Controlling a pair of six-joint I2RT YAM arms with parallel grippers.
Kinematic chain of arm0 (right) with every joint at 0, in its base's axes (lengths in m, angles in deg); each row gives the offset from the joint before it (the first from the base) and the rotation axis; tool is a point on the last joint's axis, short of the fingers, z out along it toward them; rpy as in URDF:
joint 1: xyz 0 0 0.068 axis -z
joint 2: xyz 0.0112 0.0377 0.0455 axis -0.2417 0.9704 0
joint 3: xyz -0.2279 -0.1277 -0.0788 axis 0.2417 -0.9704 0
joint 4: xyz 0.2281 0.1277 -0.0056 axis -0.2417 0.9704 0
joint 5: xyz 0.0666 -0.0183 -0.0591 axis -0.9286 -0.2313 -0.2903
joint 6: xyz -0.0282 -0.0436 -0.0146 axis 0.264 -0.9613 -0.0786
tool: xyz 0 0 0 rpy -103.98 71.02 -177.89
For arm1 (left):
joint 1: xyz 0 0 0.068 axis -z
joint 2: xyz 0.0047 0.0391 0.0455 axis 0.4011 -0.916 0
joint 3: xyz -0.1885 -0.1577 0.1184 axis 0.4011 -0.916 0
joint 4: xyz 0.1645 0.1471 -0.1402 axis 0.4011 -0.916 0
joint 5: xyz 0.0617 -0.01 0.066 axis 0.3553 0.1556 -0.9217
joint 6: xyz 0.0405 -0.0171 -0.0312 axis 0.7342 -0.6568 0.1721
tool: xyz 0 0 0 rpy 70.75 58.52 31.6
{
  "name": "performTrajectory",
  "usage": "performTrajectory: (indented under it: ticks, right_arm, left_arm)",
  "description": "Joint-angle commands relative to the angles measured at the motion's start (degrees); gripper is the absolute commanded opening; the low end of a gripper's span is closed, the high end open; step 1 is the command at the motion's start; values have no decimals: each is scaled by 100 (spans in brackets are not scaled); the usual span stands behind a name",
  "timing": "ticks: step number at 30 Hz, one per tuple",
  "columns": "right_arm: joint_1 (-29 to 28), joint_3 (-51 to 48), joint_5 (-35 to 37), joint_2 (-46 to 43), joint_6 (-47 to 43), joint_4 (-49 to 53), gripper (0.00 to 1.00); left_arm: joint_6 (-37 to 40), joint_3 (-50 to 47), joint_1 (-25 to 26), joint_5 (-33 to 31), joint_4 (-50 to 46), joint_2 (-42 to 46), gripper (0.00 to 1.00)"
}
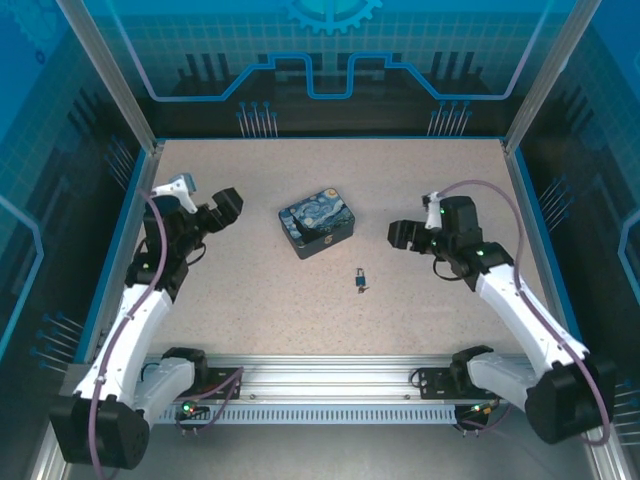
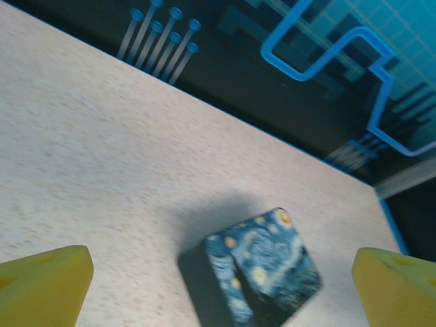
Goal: Unlock a padlock with a key
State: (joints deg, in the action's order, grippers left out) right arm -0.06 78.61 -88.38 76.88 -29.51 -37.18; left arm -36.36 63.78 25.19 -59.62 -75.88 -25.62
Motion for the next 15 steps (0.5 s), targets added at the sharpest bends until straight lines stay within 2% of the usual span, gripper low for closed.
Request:
performTrajectory:
  ticks: [1, 5, 10, 12, 15]
  right_arm:
    - [246, -342, 1040, -280, -266, -381, 100]
    - [751, -795, 1302, -381, -431, -1066, 100]
    - [1103, -1661, 1707, 59, -882, -2468, 100]
    - [1251, -1572, 1701, 358, -974, -2538, 100]
    - [1202, -1768, 1811, 671, -1455, -3476, 100]
  left_arm:
    - [773, -470, -74, -823, 619, 7, 99]
    - [1568, -1117, -70, -953, 1278, -132, 99]
    - [1695, -1656, -79, -1526, 1780, -543, 99]
    - [1755, -1789, -79, -1528, 2085, -806, 99]
    - [1818, -1925, -77, -1475, 2527, -1179, 99]
